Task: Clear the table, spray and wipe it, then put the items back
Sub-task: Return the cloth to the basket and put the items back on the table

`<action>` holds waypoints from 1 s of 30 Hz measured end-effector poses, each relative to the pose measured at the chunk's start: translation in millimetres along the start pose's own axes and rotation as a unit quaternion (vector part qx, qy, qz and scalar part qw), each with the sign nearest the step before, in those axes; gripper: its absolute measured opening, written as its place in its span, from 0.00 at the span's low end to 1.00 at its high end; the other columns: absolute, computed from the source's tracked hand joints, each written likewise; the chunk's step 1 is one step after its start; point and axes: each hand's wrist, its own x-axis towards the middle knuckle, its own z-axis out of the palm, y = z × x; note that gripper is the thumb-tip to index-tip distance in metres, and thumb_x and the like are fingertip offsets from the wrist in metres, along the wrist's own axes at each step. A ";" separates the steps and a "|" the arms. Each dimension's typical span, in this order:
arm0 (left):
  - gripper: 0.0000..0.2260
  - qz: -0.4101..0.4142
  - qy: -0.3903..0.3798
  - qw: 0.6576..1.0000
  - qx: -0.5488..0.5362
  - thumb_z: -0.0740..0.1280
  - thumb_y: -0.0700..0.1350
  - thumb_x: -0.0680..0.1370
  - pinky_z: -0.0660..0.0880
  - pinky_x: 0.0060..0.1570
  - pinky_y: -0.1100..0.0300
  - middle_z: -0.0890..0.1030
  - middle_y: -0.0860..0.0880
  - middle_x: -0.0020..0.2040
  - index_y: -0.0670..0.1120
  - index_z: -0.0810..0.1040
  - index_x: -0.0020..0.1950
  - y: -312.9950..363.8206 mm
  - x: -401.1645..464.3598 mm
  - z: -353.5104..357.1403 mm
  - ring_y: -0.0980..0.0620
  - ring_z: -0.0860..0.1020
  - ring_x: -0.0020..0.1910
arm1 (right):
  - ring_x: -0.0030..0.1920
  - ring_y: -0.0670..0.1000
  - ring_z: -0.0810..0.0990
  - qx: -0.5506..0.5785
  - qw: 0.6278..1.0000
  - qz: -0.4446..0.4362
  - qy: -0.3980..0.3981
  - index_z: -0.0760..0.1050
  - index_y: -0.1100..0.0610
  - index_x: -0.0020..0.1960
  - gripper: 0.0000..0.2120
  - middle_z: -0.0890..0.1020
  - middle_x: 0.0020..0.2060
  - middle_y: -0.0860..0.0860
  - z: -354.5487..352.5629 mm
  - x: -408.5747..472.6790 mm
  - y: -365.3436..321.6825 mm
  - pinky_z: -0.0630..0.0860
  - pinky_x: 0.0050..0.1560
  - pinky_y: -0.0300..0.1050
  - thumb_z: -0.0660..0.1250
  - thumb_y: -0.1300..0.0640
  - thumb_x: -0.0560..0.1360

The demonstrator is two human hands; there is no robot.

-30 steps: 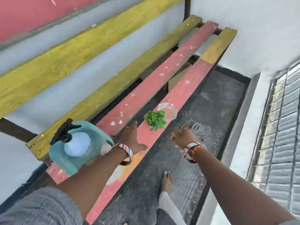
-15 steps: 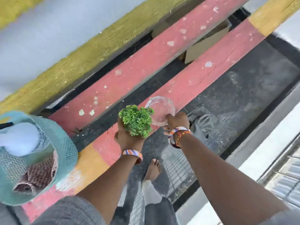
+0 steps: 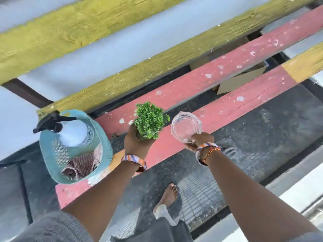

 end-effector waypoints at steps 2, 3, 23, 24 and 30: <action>0.19 0.025 0.015 0.999 -0.015 0.74 0.43 0.61 0.67 0.32 0.80 0.75 0.60 0.37 0.55 0.73 0.47 8.2 -4.0 -26.4 0.66 0.74 0.35 | 0.31 0.57 0.76 0.029 0.999 -0.025 -0.019 0.70 0.67 0.45 0.05 0.75 0.35 0.60 14.5 -26.3 -6.0 0.81 0.34 0.53 0.57 0.73 0.74; 0.19 0.037 0.021 0.999 -0.023 0.75 0.43 0.61 0.67 0.31 0.81 0.75 0.60 0.37 0.57 0.72 0.45 12.8 -6.8 -40.7 0.66 0.73 0.36 | 0.29 0.57 0.76 0.044 0.998 -0.040 -0.026 0.69 0.66 0.41 0.06 0.75 0.34 0.60 22.6 -39.5 -6.8 0.80 0.28 0.50 0.57 0.73 0.74; 0.15 0.109 0.207 0.957 -0.169 0.79 0.40 0.62 0.77 0.40 0.70 0.83 0.55 0.38 0.48 0.78 0.44 -94.6 -139.7 -552.5 0.56 0.81 0.38 | 0.11 0.47 0.70 -0.111 0.949 -0.172 -0.241 0.67 0.63 0.34 0.13 0.72 0.11 0.53 352.1 -335.6 189.5 0.65 0.11 0.33 0.58 0.70 0.76; 0.16 0.113 0.225 0.954 -0.166 0.79 0.42 0.59 0.77 0.39 0.71 0.84 0.57 0.35 0.49 0.79 0.43 -102.9 -143.5 -575.6 0.60 0.80 0.36 | 0.11 0.47 0.71 -0.138 0.941 -0.174 -0.254 0.68 0.63 0.35 0.12 0.73 0.12 0.53 372.2 -345.8 198.9 0.66 0.12 0.34 0.59 0.70 0.76; 0.14 0.089 0.308 0.930 -0.180 0.75 0.46 0.59 0.76 0.42 0.67 0.84 0.59 0.32 0.51 0.79 0.42 -156.7 -140.9 -683.9 0.66 0.79 0.31 | 0.23 0.55 0.79 -0.213 0.904 -0.203 -0.311 0.73 0.65 0.41 0.04 0.77 0.30 0.60 474.3 -393.1 247.2 0.73 0.18 0.37 0.68 0.67 0.73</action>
